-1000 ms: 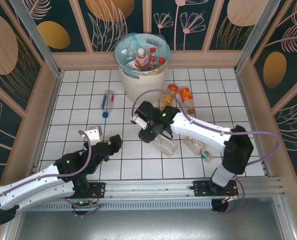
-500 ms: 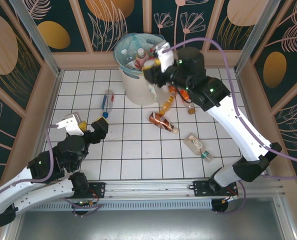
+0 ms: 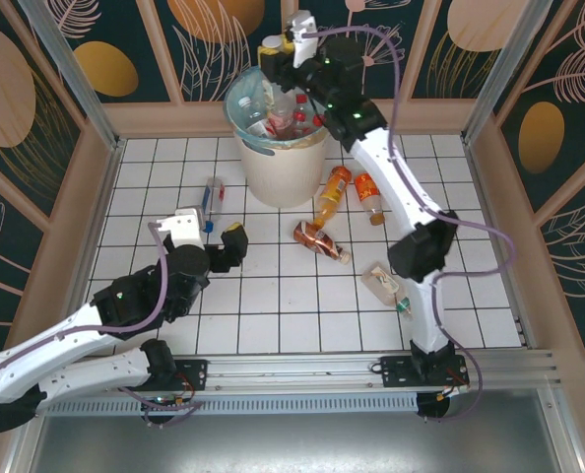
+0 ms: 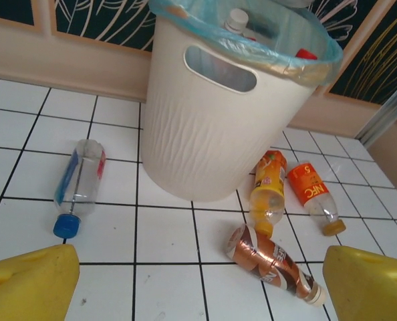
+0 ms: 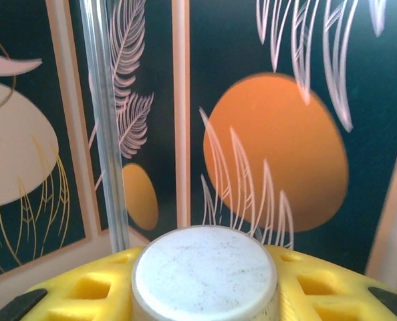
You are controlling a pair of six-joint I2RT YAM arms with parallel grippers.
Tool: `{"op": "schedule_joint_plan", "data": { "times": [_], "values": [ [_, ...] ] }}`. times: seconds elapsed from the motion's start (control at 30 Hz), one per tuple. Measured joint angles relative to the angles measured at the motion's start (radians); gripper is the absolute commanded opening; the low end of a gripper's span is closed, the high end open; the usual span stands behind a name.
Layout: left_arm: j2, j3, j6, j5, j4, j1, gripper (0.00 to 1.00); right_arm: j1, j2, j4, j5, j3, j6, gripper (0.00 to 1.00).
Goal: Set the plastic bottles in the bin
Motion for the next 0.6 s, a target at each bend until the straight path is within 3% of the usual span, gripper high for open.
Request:
{"op": "schedule_joint_plan", "data": {
  "times": [0.1, 0.37, 0.6],
  "values": [
    [-0.005, 0.0, 0.002, 0.007, 0.013, 0.0, 0.94, 0.0, 0.062, -0.055, -0.024, 0.023, 0.01, 0.38],
    [-0.068, -0.021, 0.003, 0.006, 0.034, 0.0, 0.95, 0.0, 0.055, -0.077, -0.036, -0.15, 0.031, 0.55],
    [-0.114, -0.055, -0.019, 0.005, 0.029, 0.0, 0.95, 0.0, 0.052, -0.092, -0.034, -0.163, 0.045, 0.52]
  ]
}}
